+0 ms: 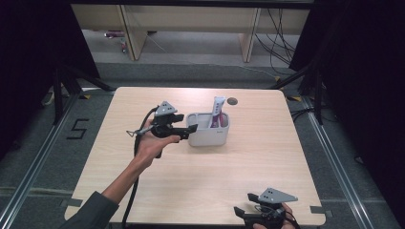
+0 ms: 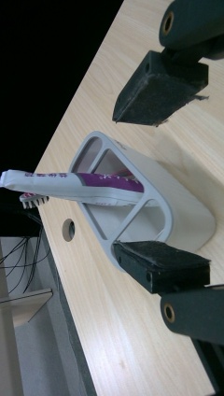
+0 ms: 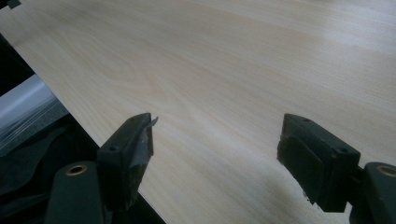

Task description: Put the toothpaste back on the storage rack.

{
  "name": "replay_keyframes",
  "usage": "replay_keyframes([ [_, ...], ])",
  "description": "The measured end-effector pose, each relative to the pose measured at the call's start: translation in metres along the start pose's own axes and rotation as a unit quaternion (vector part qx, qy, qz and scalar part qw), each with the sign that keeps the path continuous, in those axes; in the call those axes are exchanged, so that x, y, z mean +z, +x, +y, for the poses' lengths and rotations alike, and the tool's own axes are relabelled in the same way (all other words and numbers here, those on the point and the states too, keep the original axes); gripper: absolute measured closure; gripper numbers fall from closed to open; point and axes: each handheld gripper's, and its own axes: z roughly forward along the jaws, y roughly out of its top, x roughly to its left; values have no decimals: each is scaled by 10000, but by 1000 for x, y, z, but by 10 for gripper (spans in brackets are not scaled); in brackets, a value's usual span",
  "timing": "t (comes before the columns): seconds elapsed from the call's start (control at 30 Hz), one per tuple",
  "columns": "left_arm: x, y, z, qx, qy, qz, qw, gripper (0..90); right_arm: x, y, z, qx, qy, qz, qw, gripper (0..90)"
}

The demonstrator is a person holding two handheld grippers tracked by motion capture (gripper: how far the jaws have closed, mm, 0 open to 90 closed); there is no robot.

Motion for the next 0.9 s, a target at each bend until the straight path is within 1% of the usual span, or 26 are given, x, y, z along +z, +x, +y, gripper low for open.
replay_keyframes([
  [0.03, -2, 0, -2, -21, -1, -24, 10000, 303, -1, 0, 0, -24, -2, -44, 10000, 268],
  [0.07, -3, -1, -4, -59, -15, -63, 10000, 302, -1, 0, 0, -23, 0, -40, 10000, 268],
  [0.1, -5, -1, -7, -180, -47, -171, 9997, 295, 0, 0, 0, -8, -5, -3, 10000, 268],
  [0.13, -6, -1, -9, -259, -58, -187, 9995, 295, 0, 0, 0, -8, -5, -3, 10000, 268],
  [0.27, -13, -2, -17, -236, -110, -222, 9994, 291, 1, 0, 0, -3, 21, -26, 10000, 268],
  [0.3, -15, -2, -18, -236, -116, -222, 9994, 282, 1, -1, 0, -41, 6, -27, 10000, 268],
  [0.33, -17, -3, -19, -229, -98, -187, 9995, 282, 1, -1, 0, -59, 0, -26, 10000, 268],
  [0.37, -18, -3, -20, -220, -125, -226, 9994, 279, 1, -1, 0, -57, -5, -21, 10000, 268],
  [0.4, -20, -3, -21, -187, -95, -225, 9995, 275, 0, -1, 0, -24, -2, -10, 10000, 268],
  [0.47, -23, -4, -25, -187, -114, -256, 9994, 273, 1, -1, 0, -33, 5, -24, 10000, 268],
  [0.5, -25, -4, -27, -228, -109, -246, 9994, 270, 1, -1, 0, -51, 0, -27, 10000, 268],
  [0.57, -28, -4, -31, -246, -117, -295, 9992, 263, 1, -1, 0, 12, 9, -19, 10000, 268],
  [0.6, -29, -4, -32, -260, -117, -296, 9992, 252, 1, 1, 0, 115, 63, 1, 9999, 268],
  [0.63, -30, -4, -33, -300, -142, -327, 9989, 235, 1, 1, 0, 67, 35, -20, 10000, 268],
  [0.7, -33, -4, -36, -354, -208, -358, 9985, 208, 2, 1, -1, 81, -7, 4, 10000, 268],
  [0.77, -36, -4, -38, -311, -195, -379, 9986, 187, 2, 0, -1, 59, -8, -14, 10000, 268],
  [0.8, -37, -4, -39, -323, -205, -410, 9984, 166, 2, 0, -1, 63, -8, -16, 10000, 268],
  [0.87, -39, -4, -41, -306, -201, -454, 9983, 155, 2, 0, -1, 67, -12, -13, 10000, 268],
  [0.9, -42, -5, -43, -290, -190, -426, 9985, 152, 2, 0, 0, 86, -7, -3, 10000, 268],
])
